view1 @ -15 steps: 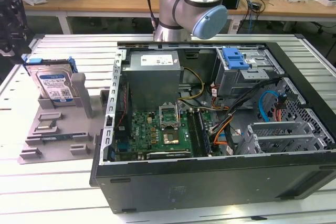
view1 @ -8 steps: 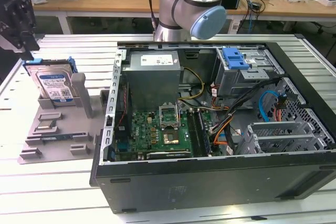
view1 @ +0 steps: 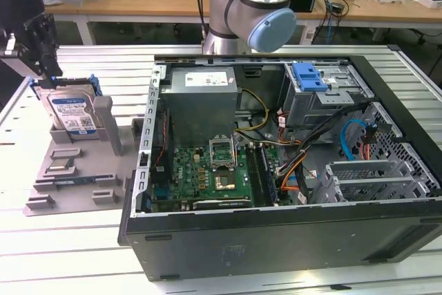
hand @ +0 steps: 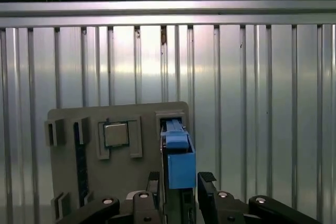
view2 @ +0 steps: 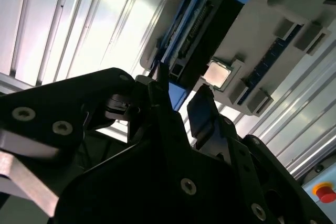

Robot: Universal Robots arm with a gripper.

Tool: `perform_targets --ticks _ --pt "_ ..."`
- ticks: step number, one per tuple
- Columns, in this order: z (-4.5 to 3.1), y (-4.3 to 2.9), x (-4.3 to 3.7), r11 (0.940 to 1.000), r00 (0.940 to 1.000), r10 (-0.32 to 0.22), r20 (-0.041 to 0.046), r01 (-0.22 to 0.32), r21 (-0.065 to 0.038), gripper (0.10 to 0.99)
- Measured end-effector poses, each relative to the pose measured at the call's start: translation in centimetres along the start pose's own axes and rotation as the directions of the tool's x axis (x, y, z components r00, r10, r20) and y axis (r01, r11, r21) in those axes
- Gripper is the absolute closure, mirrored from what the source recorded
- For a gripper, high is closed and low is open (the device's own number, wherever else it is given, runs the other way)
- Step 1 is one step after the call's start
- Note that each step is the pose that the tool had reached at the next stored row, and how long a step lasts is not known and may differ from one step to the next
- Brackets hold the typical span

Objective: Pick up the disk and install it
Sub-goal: 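Pick up the disk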

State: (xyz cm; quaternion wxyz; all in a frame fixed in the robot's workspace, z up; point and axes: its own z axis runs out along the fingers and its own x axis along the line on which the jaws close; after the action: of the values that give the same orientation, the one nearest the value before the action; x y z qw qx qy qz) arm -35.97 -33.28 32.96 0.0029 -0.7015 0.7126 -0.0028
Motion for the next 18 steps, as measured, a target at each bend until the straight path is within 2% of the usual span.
perform_targets --ticks 5,8,9,11,12,18 --pt "1.60 0.05 -0.14 1.0000 1.0000 -0.009 -0.0002 0.009 0.000 0.667" --pt "2.08 0.07 -0.14 1.0000 1.0000 -0.010 -0.0002 0.010 0.000 0.667" --pt "2.17 0.06 -0.15 0.9999 1.0000 -0.010 -0.0003 0.010 -0.003 0.667" --pt "2.36 0.01 -0.15 0.9998 0.9999 -0.011 -0.0003 0.011 -0.019 0.667" --pt "2.45 0.01 -0.15 0.9997 0.9999 -0.011 -0.0002 0.011 -0.023 0.667" --pt "3.43 0.01 -0.15 0.9996 0.9999 -0.016 -0.0002 0.016 -0.024 0.667"
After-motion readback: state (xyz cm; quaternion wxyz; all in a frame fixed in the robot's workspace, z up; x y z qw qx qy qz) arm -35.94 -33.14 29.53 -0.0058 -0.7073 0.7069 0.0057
